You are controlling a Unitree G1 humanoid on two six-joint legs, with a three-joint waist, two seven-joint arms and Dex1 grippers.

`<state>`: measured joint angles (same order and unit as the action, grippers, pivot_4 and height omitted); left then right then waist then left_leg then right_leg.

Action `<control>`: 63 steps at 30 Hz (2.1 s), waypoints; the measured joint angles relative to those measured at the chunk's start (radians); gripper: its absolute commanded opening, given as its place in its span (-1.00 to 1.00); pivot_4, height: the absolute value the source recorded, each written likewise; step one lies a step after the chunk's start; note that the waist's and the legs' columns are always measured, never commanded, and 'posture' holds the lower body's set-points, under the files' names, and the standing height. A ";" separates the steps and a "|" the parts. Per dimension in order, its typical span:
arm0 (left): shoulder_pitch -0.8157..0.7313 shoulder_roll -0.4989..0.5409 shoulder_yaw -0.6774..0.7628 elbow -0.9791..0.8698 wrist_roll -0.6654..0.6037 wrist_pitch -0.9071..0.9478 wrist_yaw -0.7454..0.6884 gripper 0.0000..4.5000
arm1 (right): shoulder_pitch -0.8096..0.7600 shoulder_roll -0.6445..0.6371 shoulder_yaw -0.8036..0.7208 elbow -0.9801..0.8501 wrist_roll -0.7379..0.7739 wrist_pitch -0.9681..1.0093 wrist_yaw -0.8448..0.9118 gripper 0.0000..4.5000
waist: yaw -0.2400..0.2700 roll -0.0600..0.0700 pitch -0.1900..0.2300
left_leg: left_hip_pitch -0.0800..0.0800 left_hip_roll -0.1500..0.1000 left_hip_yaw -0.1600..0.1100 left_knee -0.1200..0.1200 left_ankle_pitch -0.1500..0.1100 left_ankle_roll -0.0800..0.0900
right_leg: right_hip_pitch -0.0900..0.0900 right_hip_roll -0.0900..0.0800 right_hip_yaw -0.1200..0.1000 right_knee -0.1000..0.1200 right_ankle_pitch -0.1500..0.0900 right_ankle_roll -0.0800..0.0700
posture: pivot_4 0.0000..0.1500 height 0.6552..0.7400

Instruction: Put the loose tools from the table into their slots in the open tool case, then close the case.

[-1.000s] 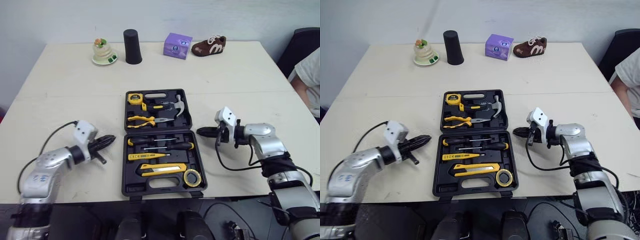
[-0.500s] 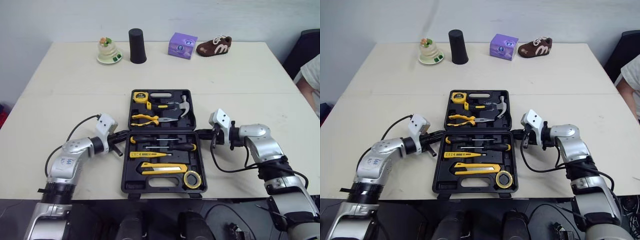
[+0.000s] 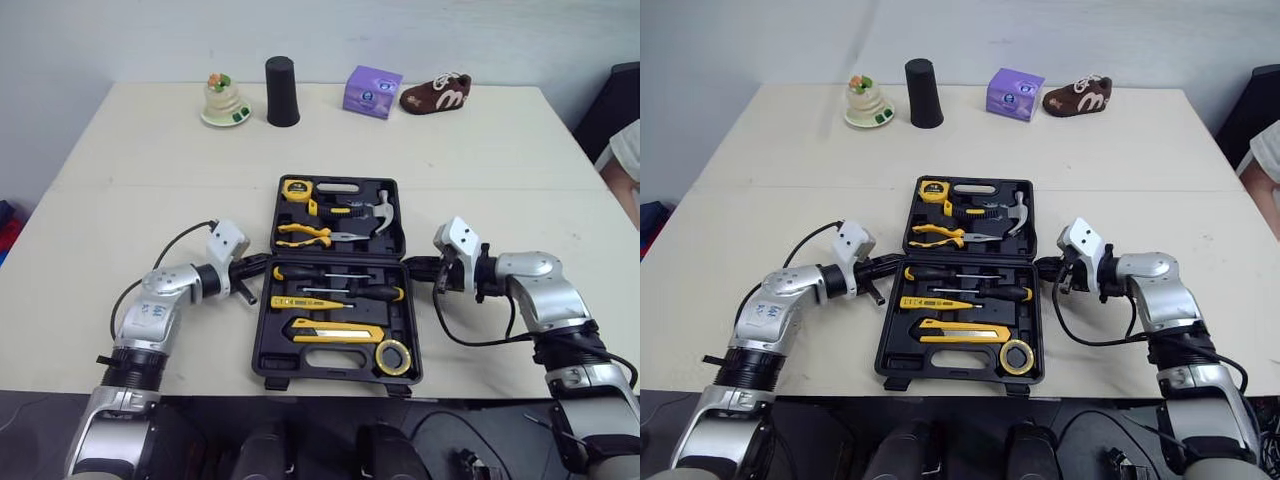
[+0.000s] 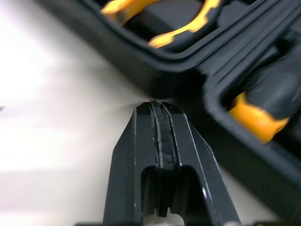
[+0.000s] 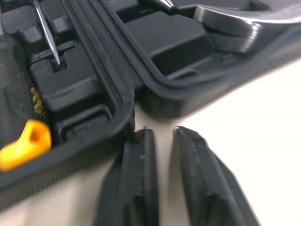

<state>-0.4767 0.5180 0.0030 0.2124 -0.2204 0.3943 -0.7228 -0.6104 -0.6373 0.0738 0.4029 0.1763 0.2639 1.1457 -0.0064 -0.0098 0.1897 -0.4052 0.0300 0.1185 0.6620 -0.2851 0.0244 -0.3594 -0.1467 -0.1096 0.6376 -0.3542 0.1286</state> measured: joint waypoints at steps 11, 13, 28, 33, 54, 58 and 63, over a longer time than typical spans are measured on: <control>-0.210 0.159 0.246 -0.199 -0.234 0.580 0.102 0.99 | -0.271 -0.124 -0.038 -0.149 0.093 0.870 -0.146 1.00 | -0.013 0.000 0.006 | -0.002 -0.001 -0.003 0.000 0.000 0.000 | 0.000 -0.001 0.000 0.000 0.000 0.000 | 1.00 0.86; -0.289 0.145 0.228 -0.198 -0.263 0.728 0.134 0.99 | -0.337 -0.087 -0.034 -0.144 0.113 0.993 -0.188 1.00 | -0.016 0.000 0.006 | -0.002 -0.002 -0.002 -0.001 0.000 0.000 | -0.001 -0.001 0.000 0.001 0.000 0.000 | 1.00 0.86; -0.503 0.012 0.042 0.185 -0.144 0.812 0.254 0.99 | -0.478 0.119 -0.042 -0.045 0.082 1.160 -0.519 1.00 | -0.023 0.000 0.006 | -0.018 -0.001 0.004 -0.001 0.003 -0.002 | -0.025 0.001 0.002 0.010 0.000 0.000 | 1.00 0.86; -0.503 0.016 -0.002 0.194 -0.123 0.809 0.229 0.99 | -0.478 0.141 -0.048 -0.048 0.083 1.158 -0.561 1.00 | -0.022 0.000 0.006 | -0.018 -0.001 0.004 0.000 0.003 -0.002 | -0.025 0.001 0.003 0.012 0.000 0.000 | 1.00 0.86; -0.515 -0.015 -0.030 0.226 -0.056 0.766 0.239 0.88 | -0.486 0.206 -0.054 0.059 0.065 1.079 -0.687 0.89 | -0.022 -0.001 0.005 | -0.017 -0.001 0.004 0.002 0.005 -0.002 | -0.024 0.001 0.004 0.016 0.000 0.000 | 1.00 0.86; -0.529 -0.038 -0.025 0.262 -0.049 0.754 0.237 0.24 | -0.504 0.233 -0.057 0.103 0.058 1.057 -0.698 0.21 | -0.022 -0.001 0.005 | -0.016 -0.001 0.004 0.003 0.006 -0.002 | -0.024 0.001 0.004 0.017 0.000 0.000 | 1.00 0.86; -0.550 -0.071 -0.020 0.289 -0.054 0.754 0.217 -0.59 | -0.520 0.268 -0.088 0.137 0.062 1.049 -0.729 -0.72 | -0.019 -0.002 0.004 | -0.016 -0.002 0.002 0.003 0.007 -0.002 | -0.023 0.000 0.004 0.018 0.000 0.000 | 1.00 0.86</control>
<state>-1.0264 0.4466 -0.0167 0.5012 -0.2743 1.1485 -0.5054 -1.1306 -0.3694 -0.0137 0.5400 0.2386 1.3127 0.4162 -0.0255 -0.0115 0.1942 -0.4210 0.0280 0.1210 0.6651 -0.2779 0.0225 -0.3827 -0.1469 -0.1060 0.6560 -0.3543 0.1282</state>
